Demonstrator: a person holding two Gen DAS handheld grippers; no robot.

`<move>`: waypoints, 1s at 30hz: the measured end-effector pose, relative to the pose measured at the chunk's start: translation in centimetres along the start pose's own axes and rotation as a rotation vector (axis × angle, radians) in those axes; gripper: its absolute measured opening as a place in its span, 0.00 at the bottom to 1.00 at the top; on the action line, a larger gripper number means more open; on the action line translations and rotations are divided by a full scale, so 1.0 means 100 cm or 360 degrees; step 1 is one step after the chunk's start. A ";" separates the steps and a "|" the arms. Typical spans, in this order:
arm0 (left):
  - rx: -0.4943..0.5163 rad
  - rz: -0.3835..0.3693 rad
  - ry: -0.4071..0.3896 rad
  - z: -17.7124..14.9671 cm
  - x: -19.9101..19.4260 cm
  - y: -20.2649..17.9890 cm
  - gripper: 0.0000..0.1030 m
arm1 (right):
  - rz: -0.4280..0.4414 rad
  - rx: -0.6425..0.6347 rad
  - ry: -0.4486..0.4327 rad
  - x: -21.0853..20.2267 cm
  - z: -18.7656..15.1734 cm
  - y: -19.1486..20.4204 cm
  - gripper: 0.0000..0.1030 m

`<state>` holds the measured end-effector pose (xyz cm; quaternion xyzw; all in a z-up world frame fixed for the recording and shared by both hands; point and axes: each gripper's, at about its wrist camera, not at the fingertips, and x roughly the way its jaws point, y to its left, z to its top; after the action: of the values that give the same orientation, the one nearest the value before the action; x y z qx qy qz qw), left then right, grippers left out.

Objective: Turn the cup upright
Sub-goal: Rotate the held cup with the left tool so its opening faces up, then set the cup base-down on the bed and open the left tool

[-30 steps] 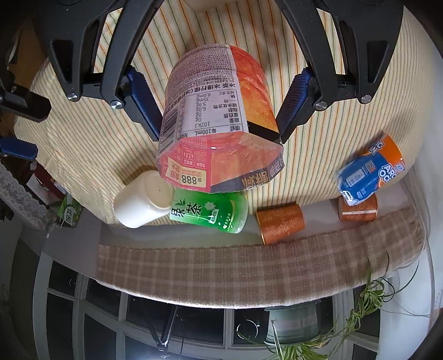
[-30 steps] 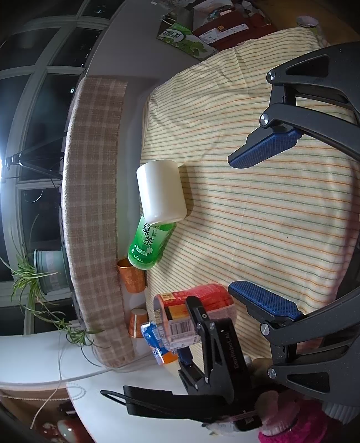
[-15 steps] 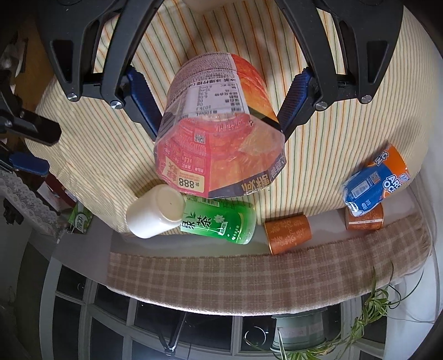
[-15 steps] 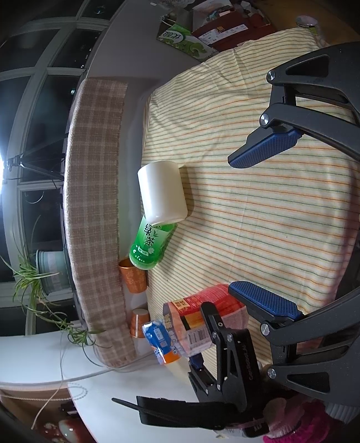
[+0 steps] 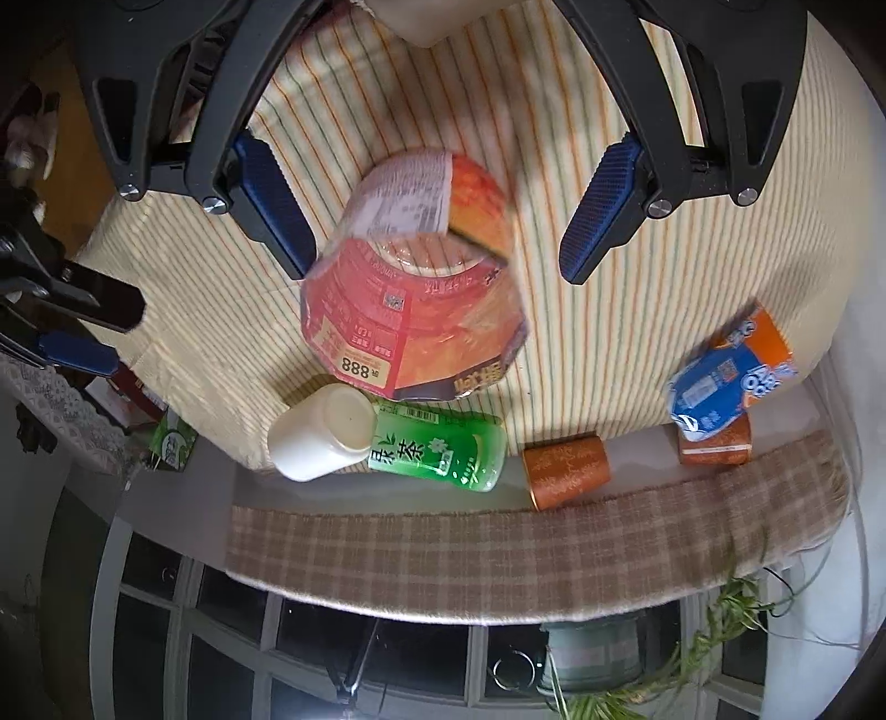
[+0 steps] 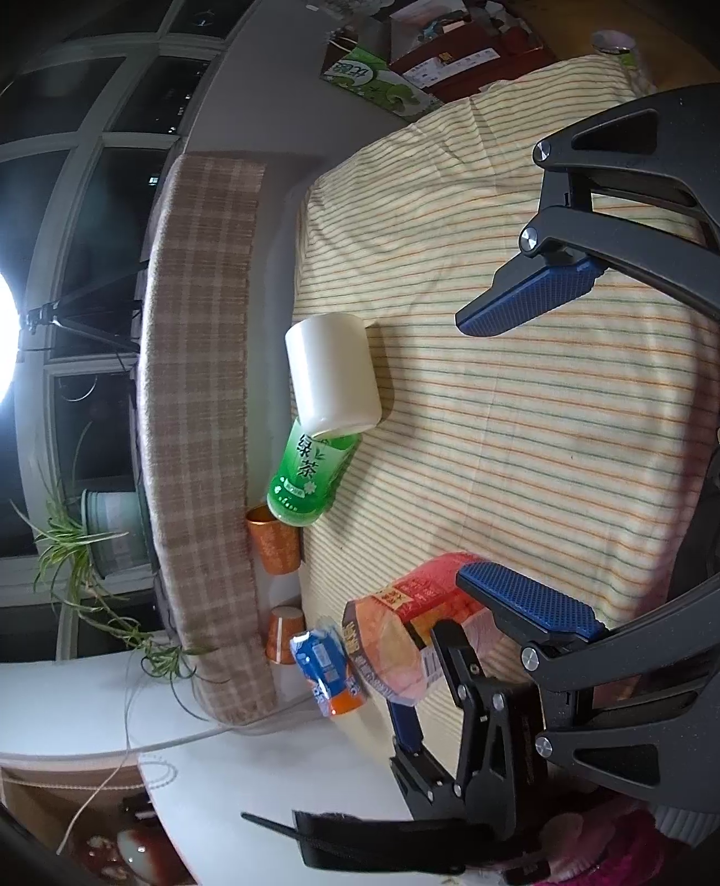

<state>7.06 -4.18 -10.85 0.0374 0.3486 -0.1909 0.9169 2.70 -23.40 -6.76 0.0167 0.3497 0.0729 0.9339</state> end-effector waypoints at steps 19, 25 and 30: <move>-0.0170 0.0371 -0.0547 -0.009 -0.125 0.019 0.98 | -0.0088 -0.0005 -0.0374 -0.038 0.006 0.023 0.81; -0.0181 0.0442 -0.0605 -0.013 -0.134 0.017 1.00 | -0.0156 0.0004 -0.0473 -0.047 0.005 0.022 0.83; -0.0176 0.0468 -0.0608 -0.016 -0.136 0.014 1.00 | -0.0215 0.0015 -0.0547 -0.055 0.006 0.022 0.84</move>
<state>-2.66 1.82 -3.26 0.0008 0.1695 -0.0397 0.9847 -1.24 -22.00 -2.54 0.0096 0.1857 0.0045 0.9826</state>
